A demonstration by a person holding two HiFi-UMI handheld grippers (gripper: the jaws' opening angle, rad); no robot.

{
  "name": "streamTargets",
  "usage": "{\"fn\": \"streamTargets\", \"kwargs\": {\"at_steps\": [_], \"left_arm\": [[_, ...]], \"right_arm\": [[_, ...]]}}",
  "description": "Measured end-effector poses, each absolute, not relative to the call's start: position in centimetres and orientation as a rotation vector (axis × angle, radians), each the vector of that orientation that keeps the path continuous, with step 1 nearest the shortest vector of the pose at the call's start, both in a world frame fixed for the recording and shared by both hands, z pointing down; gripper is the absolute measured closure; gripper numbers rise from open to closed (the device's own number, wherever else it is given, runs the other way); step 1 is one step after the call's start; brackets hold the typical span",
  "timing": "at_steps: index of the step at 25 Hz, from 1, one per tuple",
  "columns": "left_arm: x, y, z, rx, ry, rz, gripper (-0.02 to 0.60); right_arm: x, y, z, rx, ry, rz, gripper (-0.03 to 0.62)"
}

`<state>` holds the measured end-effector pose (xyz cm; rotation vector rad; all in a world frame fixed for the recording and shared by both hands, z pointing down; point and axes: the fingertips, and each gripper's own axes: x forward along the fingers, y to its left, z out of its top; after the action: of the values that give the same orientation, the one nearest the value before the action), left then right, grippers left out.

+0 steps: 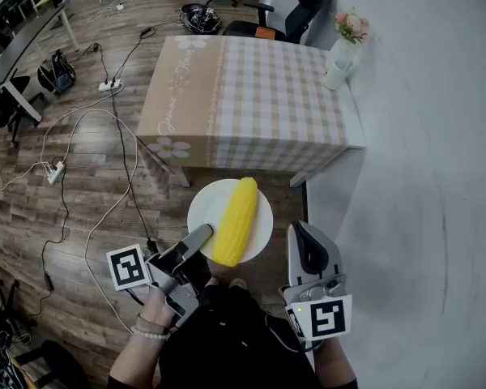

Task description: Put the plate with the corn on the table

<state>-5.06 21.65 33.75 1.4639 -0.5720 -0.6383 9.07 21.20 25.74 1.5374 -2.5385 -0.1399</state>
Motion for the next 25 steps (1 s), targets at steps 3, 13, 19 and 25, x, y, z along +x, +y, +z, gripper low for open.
{"fn": "streamTargets", "kwargs": {"at_steps": [3,13,19,25], "left_arm": [[-5.0,21.6,33.7,1.465,-0.564,-0.636,0.549],[-4.9,21.5,33.6,1.471,-0.556,-0.630,0.549],[-5.0,21.5,33.6,1.467,-0.552,-0.642,0.549],[-5.2,21.3,33.6,1.465,-0.559,-0.652,0.549]], "right_arm": [[8.9,21.3,26.0,1.532,-2.535,-0.133,0.554],[8.8,21.4,26.1,1.528,-2.524,-0.128,0.554],[8.8,21.5,26.2,1.542,-2.543,-0.076,0.554],[8.9,21.2,27.5,1.557,-2.605,0.199,0.554]]}}
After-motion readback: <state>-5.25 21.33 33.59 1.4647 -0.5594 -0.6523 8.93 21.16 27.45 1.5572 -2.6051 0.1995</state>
